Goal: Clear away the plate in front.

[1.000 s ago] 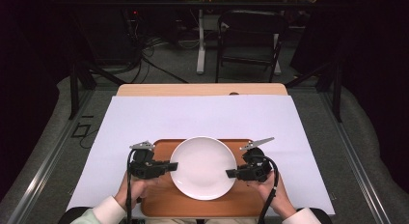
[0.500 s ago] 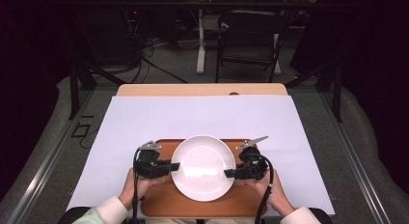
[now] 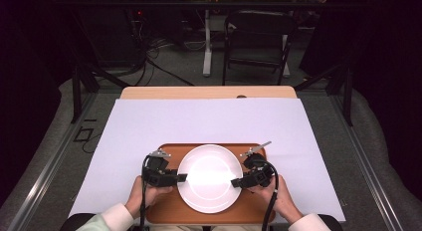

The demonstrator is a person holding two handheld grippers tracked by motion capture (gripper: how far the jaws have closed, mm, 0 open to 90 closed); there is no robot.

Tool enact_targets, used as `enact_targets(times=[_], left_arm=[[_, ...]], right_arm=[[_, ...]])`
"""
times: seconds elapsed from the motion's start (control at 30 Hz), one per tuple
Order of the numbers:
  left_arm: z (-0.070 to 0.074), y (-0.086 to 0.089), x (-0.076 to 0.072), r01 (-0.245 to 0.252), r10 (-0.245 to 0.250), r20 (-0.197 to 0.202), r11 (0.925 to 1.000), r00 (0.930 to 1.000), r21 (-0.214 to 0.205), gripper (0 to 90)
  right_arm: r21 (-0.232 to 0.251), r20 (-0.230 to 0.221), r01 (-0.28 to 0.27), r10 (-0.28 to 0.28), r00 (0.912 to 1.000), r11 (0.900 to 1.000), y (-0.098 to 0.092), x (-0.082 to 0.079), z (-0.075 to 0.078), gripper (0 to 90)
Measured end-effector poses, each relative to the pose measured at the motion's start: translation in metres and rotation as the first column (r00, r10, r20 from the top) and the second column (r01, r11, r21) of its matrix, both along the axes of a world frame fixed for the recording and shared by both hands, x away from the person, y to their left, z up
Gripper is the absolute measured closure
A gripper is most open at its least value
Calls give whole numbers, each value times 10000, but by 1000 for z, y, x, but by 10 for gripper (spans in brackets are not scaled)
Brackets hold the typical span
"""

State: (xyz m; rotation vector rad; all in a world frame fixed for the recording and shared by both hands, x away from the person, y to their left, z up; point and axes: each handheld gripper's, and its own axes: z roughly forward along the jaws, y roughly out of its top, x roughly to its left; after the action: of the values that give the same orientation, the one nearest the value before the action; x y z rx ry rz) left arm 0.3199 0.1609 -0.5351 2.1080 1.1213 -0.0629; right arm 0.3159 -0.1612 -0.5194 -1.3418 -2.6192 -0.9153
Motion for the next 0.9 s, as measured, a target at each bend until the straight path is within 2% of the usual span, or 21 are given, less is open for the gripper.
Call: enact_targets(times=[0.3,0.53,0.73,0.9], left_arm=[[1,-1,-1,70,-71,103,9999,9999,132,642],[-1,-4,-2,135,-138,74,9992,9999,387,609],[-4,-2,-3,227,-217,-271,9991,9994,369,603],[-4,-3,-3,156,-141,-202,9969,9997,775,595]], right_arm=[[-93,57,0,1,10000,10000,1,0,-1,590],[-279,-89,-88,86,9999,9996,2,0,-3,564],[-382,-326,-143,130,9994,9992,3,-1,-6,542],[-721,-487,-163,128,9987,9973,6,-2,-9,523]])
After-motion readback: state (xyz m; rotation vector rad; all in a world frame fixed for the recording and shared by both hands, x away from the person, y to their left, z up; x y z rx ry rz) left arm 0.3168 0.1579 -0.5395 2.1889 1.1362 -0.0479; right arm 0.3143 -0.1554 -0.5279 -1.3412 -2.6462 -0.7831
